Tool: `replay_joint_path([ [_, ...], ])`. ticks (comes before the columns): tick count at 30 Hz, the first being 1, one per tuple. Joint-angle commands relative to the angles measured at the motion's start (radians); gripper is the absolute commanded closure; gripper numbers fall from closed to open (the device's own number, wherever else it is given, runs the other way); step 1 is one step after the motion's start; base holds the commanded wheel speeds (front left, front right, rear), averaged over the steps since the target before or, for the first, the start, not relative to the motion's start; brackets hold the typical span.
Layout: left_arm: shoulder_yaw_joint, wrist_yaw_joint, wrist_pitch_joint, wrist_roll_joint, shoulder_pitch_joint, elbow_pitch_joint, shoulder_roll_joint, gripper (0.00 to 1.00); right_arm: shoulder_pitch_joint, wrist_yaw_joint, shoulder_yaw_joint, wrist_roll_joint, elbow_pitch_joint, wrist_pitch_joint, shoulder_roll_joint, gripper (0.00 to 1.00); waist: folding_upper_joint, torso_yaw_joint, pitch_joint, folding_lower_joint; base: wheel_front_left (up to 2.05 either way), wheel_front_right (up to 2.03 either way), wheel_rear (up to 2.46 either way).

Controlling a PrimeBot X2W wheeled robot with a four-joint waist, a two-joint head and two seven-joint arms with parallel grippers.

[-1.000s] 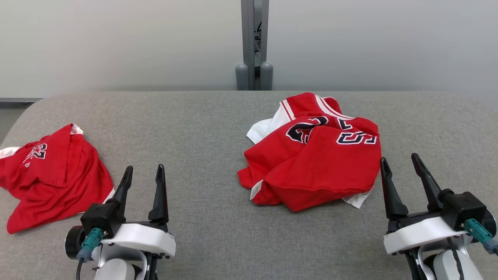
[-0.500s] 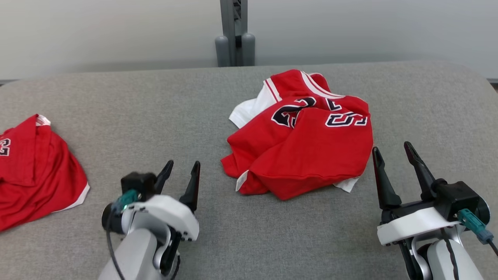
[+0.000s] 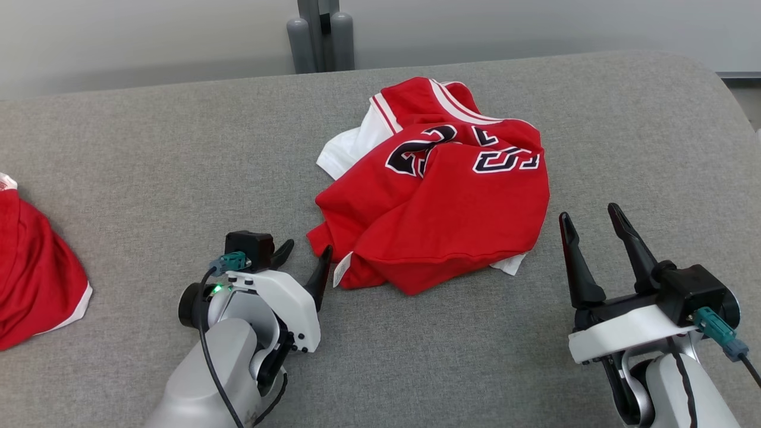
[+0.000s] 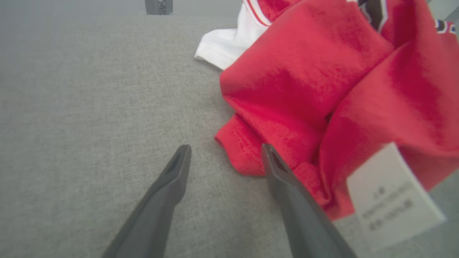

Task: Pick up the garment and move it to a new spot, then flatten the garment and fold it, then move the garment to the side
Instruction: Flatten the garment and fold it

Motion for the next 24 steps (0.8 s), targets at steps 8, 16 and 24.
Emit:
replay_joint_path([
  [8,-0.091,-0.006,0.011,-0.087,-0.08,0.067,0.004,0.0,-0.024,0.0,-0.005,0.003,-0.001,-0.002,-0.006,0.0,0.0,-0.015,0.031,0.0,0.0,0.0,0.0],
  [16,-0.152,-0.015,0.009,-0.164,-0.134,0.124,0.004,1.0,-0.041,0.0,-0.012,0.007,-0.004,-0.002,-0.006,0.0,0.0,-0.027,0.062,0.0,0.0,0.0,0.0],
  [24,-0.12,0.045,-0.109,-0.212,-0.194,0.16,0.005,1.0,-0.035,0.0,-0.017,0.005,0.006,-0.002,-0.006,0.0,0.0,-0.023,0.051,0.0,0.0,0.0,0.0],
])
